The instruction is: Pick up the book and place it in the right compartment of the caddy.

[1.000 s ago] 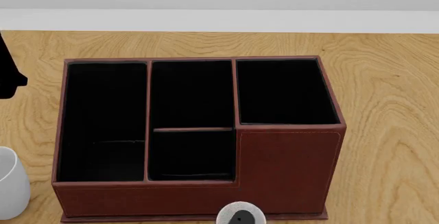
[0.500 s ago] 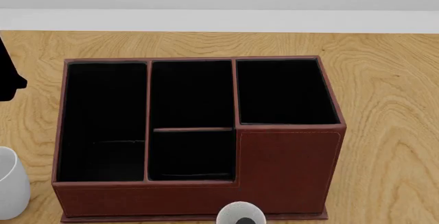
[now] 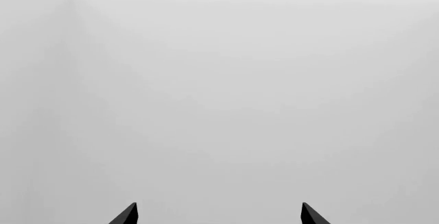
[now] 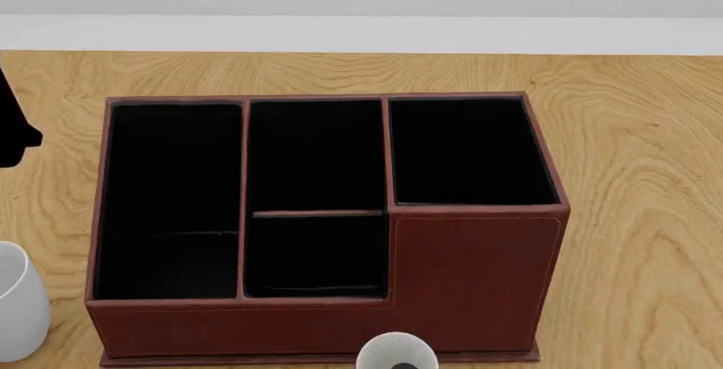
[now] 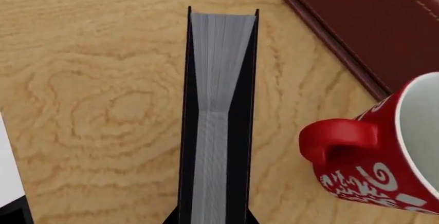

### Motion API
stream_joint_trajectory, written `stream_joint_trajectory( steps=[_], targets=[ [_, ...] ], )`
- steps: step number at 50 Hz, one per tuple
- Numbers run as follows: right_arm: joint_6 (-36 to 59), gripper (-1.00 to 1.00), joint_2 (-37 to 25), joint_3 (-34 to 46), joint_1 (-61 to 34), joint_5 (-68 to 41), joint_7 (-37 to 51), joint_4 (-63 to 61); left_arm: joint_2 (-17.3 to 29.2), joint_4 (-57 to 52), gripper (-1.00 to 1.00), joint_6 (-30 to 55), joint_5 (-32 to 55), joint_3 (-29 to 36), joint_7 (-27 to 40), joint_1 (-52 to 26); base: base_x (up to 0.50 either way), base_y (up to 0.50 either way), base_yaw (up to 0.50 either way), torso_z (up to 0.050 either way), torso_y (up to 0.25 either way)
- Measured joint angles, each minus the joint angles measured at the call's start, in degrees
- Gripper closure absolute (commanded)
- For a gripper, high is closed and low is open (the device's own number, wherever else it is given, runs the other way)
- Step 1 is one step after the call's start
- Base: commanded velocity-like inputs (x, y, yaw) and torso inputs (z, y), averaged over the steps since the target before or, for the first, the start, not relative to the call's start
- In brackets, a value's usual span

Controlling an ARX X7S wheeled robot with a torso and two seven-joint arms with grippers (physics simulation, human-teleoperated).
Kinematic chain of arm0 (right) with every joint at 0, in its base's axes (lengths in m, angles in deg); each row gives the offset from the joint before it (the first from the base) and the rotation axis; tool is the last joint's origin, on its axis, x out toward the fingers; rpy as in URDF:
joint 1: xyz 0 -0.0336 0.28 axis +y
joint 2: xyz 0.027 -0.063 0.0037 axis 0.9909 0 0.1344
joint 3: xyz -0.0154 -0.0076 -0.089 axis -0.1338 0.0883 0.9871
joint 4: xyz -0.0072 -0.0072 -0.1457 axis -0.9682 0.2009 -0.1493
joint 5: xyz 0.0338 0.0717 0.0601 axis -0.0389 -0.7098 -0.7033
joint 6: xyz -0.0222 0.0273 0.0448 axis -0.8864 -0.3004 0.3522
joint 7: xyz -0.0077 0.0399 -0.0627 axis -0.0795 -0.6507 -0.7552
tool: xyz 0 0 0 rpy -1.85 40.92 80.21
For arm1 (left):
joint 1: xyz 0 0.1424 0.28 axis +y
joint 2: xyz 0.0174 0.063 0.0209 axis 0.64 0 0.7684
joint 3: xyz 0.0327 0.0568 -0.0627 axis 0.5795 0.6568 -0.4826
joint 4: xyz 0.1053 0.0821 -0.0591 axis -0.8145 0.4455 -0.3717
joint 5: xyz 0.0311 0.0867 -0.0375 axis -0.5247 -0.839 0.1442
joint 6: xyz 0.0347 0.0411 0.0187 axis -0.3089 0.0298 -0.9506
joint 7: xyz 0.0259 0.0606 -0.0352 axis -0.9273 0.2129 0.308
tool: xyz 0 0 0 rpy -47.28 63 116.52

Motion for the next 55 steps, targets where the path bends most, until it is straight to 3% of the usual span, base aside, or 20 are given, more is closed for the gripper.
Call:
stream_joint_trajectory(
  steps=[23,55],
  targets=[
    [2.8,1.0,-0.2,-3.8,-2.9,-5.3,2.3,-5.0,0.6,-0.7,-1.0,0.5,0.7,0.1,0.9,-0.5,0.0,0.0,0.0,0.0,0.0],
    [6.9,1.0,2.1,-18.7,-14.0,-23.2,10.4,-11.8,1.1,-0.8,-1.0,0.2,1.3,0.4,1.7,-0.6,0.0,0.0,0.0,0.0,0.001]
  ],
)
